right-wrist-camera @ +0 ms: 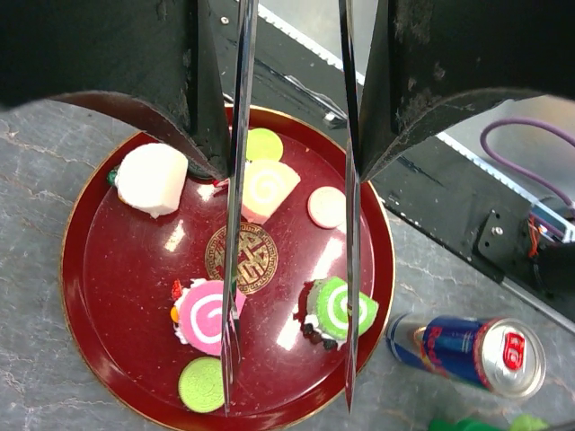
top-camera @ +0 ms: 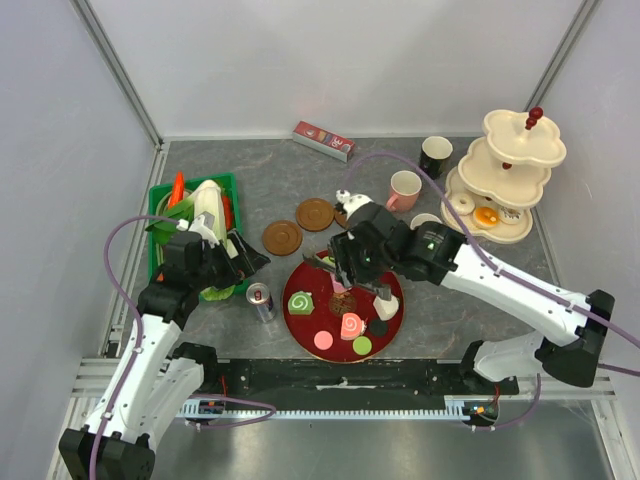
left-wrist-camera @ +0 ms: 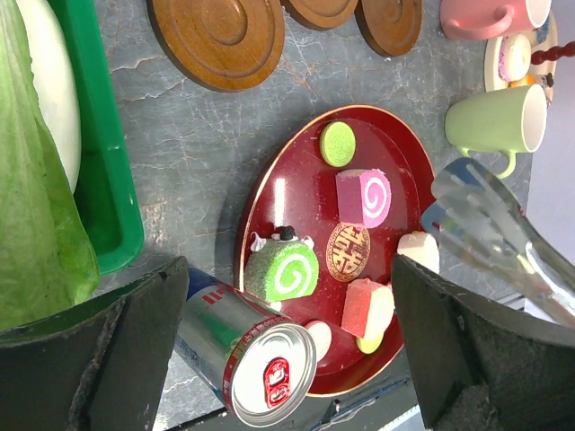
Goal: Serve the afternoon tea
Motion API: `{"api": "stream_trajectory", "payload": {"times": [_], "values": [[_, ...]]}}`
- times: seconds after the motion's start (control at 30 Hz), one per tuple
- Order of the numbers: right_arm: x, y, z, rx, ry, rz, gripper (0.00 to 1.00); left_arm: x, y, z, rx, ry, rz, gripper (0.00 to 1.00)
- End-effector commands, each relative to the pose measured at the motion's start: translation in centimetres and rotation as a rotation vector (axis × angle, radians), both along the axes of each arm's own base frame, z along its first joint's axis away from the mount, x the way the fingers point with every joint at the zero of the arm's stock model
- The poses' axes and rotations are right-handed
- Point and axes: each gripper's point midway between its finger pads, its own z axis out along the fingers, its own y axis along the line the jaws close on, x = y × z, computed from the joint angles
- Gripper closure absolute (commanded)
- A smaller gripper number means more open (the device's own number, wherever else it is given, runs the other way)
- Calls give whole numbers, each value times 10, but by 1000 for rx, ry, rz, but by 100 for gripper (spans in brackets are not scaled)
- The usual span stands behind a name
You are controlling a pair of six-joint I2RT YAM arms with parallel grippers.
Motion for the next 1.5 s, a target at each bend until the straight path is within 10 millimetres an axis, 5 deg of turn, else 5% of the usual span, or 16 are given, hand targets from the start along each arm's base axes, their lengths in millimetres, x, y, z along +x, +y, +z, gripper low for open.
{"api": "stream_trajectory", "payload": {"times": [0.0,0.23,0.47,0.9,1.47], "values": [[-4,1,12,-77,-81,-1,37,5,-1,4,-8,-19,10,1],[-26,-1,-4,-166,-53,41,37,5,-2,1,-9,-4,4,1],[-20,-17,-33,-295,-52,-6,35,4,-2,0,-9,-2,6,1],[-7,2,-82,-417,-19,12,34,3,-3,-1,-10,0,1,1],[-3,-11,-99,-463,24,-27,36,3,-3,-2,-8,1,1,1]]}}
